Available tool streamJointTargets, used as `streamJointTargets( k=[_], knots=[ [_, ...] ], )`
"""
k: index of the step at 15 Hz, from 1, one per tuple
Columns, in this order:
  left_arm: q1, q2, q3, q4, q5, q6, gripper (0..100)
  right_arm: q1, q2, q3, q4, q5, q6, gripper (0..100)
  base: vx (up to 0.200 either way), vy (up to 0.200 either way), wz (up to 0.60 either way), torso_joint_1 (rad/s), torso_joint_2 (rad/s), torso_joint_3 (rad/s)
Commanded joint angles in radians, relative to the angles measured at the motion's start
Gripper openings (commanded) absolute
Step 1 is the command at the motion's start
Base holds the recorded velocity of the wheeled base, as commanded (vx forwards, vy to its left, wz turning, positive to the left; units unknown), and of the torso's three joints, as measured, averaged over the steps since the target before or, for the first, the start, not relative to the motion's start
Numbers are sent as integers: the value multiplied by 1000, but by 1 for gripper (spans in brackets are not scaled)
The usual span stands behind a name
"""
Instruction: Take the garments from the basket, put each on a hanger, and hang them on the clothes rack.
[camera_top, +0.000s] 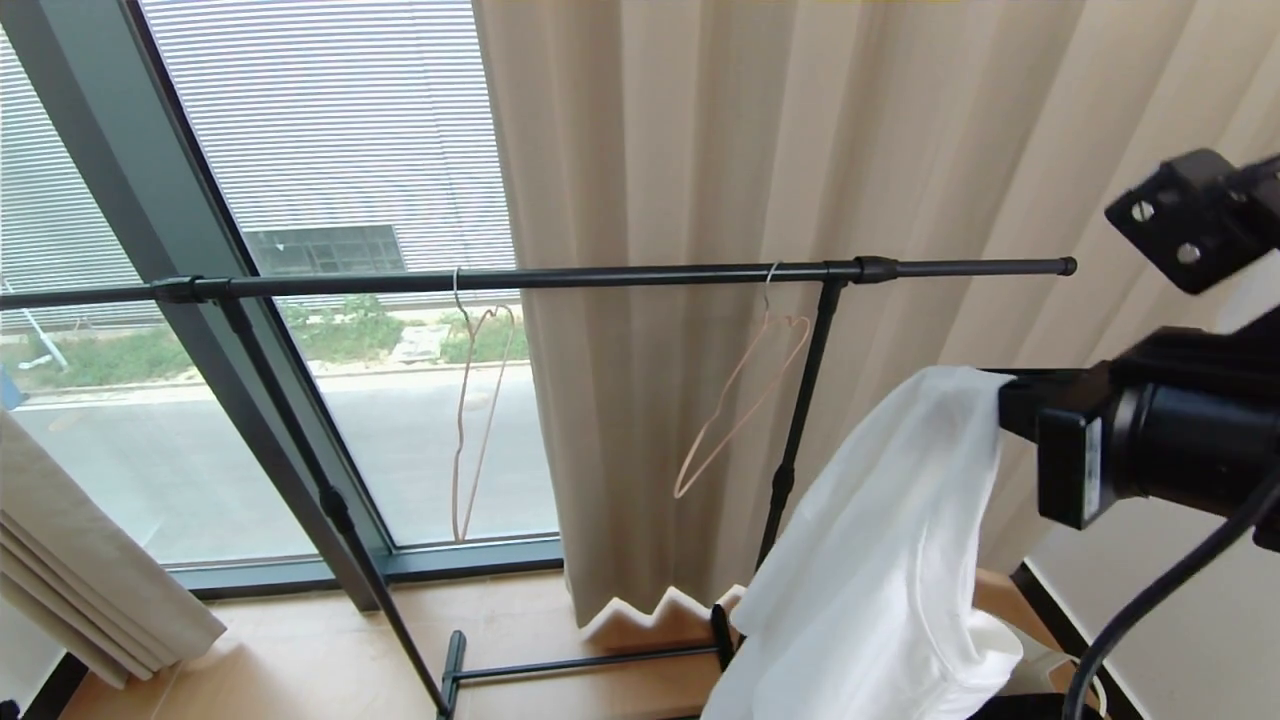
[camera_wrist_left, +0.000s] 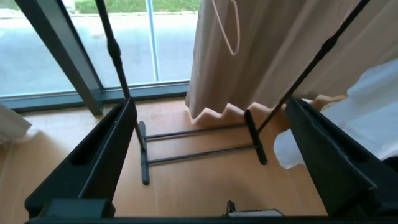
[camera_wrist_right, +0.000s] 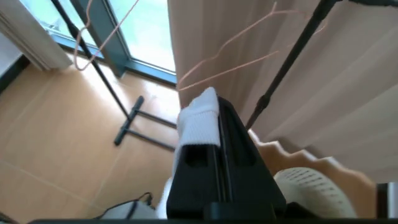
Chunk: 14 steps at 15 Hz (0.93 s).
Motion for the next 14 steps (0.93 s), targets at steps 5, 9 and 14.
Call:
streamJointTargets(
  k=[5,9,14],
  knots=[
    [-531,829,-349,-249,199,-264,100,110,489,-508,244,-8,368,0,0,0,0,0,0,0],
    [-713,901,-379,-284,203,-330,100,110,518,-514,189,-12,366,0,0,0,0,0,0,0],
    [-797,1047,-473,-322,303,-378,100,134,577,-552,131,-126,368,0,0,0,0,0,0,0]
  ],
)
